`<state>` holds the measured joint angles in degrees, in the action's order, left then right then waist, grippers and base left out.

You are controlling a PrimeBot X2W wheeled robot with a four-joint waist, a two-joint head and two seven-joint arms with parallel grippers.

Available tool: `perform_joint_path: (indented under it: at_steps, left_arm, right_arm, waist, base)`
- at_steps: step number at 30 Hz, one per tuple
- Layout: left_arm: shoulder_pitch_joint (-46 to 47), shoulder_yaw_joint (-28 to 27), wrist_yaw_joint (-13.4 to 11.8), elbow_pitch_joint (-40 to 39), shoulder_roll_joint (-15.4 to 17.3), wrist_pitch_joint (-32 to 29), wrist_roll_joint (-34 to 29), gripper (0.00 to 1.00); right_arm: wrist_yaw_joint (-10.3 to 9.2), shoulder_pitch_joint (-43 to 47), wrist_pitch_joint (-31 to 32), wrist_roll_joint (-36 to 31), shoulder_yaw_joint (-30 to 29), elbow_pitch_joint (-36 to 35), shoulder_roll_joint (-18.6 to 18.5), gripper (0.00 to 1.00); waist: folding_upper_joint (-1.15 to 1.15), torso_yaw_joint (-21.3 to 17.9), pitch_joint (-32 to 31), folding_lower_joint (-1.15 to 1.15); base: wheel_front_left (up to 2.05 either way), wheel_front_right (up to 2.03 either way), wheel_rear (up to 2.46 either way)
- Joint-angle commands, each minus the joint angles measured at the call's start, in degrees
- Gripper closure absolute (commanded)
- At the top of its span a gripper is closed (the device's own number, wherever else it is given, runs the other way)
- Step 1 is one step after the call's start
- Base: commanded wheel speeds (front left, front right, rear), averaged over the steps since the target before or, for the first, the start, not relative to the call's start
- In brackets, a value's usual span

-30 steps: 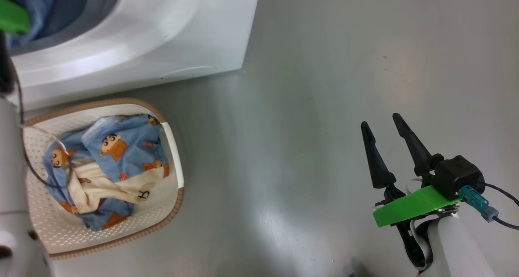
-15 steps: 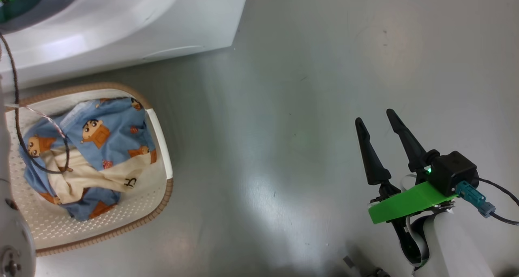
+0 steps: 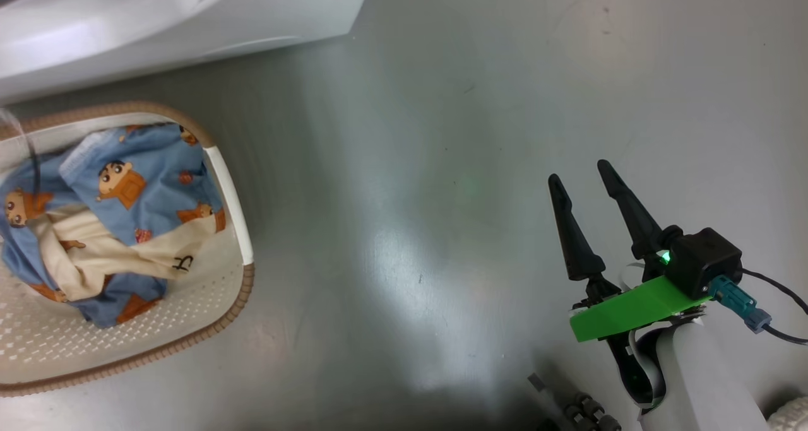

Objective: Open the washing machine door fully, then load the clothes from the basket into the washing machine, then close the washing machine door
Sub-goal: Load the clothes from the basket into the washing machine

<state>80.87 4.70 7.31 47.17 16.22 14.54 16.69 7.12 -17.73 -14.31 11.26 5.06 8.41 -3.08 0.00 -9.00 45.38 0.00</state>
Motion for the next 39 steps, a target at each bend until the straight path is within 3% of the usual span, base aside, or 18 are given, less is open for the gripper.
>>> perform_joint_path:
  at_steps: [1,4,10,11,12,21,39]
  left_arm:
    - [0.2,-1.1,0.2,-6.5,3.8,0.4,-0.9,1.0]
    - [-2.2,-2.5,0.2,-11.2,3.6,0.4,-1.6,1.0]
    - [-4.8,-2.2,0.2,-9.1,3.3,0.4,-1.3,1.0]
    - [-4.8,-2.1,0.2,-8.4,3.1,0.4,-1.2,0.69]
    - [-4.8,-1.5,0.2,-7.4,3.1,0.4,-1.5,0.0]
    - [-3.6,0.3,0.2,-1.6,2.4,0.5,-1.7,0.0]
    - [-14.0,-5.7,0.1,-5.7,-1.4,0.5,-0.5,0.0]
  right_arm:
    - [0.36,0.7,-0.7,1.0,1.6,-1.4,0.2,0.0]
    - [0.36,0.6,-0.7,1.2,1.7,-1.4,0.2,0.0]
    - [0.36,0.5,-0.7,1.6,1.6,-0.9,0.2,0.0]
    - [0.36,0.4,-0.7,1.7,1.5,-0.9,0.2,0.0]
    - [0.36,0.5,-0.7,1.7,1.4,-0.8,0.2,0.0]
    - [0.36,0.3,-0.7,2.0,0.5,-0.6,0.2,0.0]
    - [0.36,0.7,-0.7,0.7,-1.1,0.6,0.2,0.0]
  waist:
    - [0.0,-0.6,1.1,0.0]
    - [0.0,-0.8,1.4,0.0]
    - [0.0,-0.7,1.1,0.0]
    - [0.0,-0.5,1.1,0.0]
    - [0.0,-0.4,1.0,0.0]
    - [0.0,0.6,0.3,0.0]
    - [0.0,3.6,-7.7,0.0]
  base:
    - [0.0,0.0,0.0]
    - [0.0,0.0,0.0]
    - [0.0,0.0,0.0]
    - [0.0,0.0,0.0]
    - [0.0,0.0,0.0]
    - [0.0,0.0,0.0]
    - [0.0,0.0,0.0]
